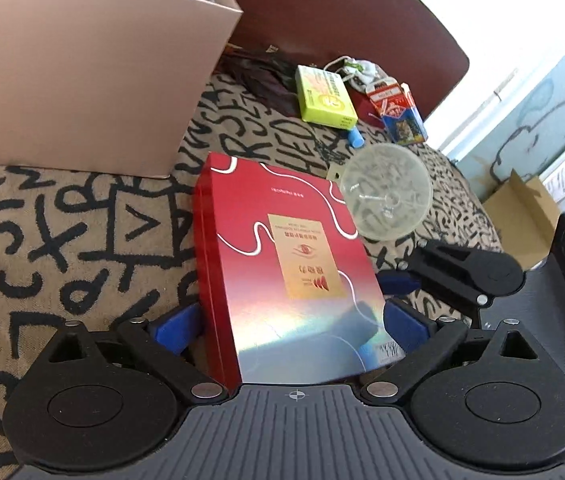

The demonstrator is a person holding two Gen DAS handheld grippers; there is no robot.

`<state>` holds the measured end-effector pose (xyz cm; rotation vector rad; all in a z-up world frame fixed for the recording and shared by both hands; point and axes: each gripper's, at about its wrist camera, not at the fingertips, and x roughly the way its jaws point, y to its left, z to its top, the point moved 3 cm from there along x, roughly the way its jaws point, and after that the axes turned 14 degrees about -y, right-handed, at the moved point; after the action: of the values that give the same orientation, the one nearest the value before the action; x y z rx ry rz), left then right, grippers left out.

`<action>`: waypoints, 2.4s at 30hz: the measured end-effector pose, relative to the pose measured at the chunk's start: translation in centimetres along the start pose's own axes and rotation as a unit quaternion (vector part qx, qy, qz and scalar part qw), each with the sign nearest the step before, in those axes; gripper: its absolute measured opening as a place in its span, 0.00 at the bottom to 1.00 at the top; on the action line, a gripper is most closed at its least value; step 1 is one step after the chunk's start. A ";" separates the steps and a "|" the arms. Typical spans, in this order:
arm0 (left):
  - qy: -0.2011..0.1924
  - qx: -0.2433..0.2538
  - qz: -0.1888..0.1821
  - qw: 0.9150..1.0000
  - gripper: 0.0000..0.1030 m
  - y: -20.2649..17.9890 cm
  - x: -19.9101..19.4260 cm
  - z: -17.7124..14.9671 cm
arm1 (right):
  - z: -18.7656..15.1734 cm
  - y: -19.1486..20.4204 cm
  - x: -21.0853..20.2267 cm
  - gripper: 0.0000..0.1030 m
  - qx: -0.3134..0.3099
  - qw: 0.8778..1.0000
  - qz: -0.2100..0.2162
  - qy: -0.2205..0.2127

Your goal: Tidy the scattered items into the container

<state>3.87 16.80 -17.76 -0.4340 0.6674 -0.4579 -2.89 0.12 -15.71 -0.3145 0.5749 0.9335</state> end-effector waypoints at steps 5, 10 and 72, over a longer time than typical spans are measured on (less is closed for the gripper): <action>-0.019 0.036 0.028 0.999 1.00 -1.0 1.0 -0.1 | 0.1 0.1 1.4 0.90 0.027 0.999 -0.033 -0.010; -0.032 0.031 0.038 0.998 1.00 -2.2 -0.6 -1.0 | 0.1 1.5 -0.1 0.84 0.006 0.999 -0.036 -0.012; -0.189 0.096 0.156 0.965 1.00 5.6 -6.6 18.4 | 18.9 -1.8 12.6 0.95 0.028 0.989 -0.016 -0.147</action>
<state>13.14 29.17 -4.51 -0.2158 0.3078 -0.1296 10.60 16.73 -7.81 -0.1310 0.3229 0.9116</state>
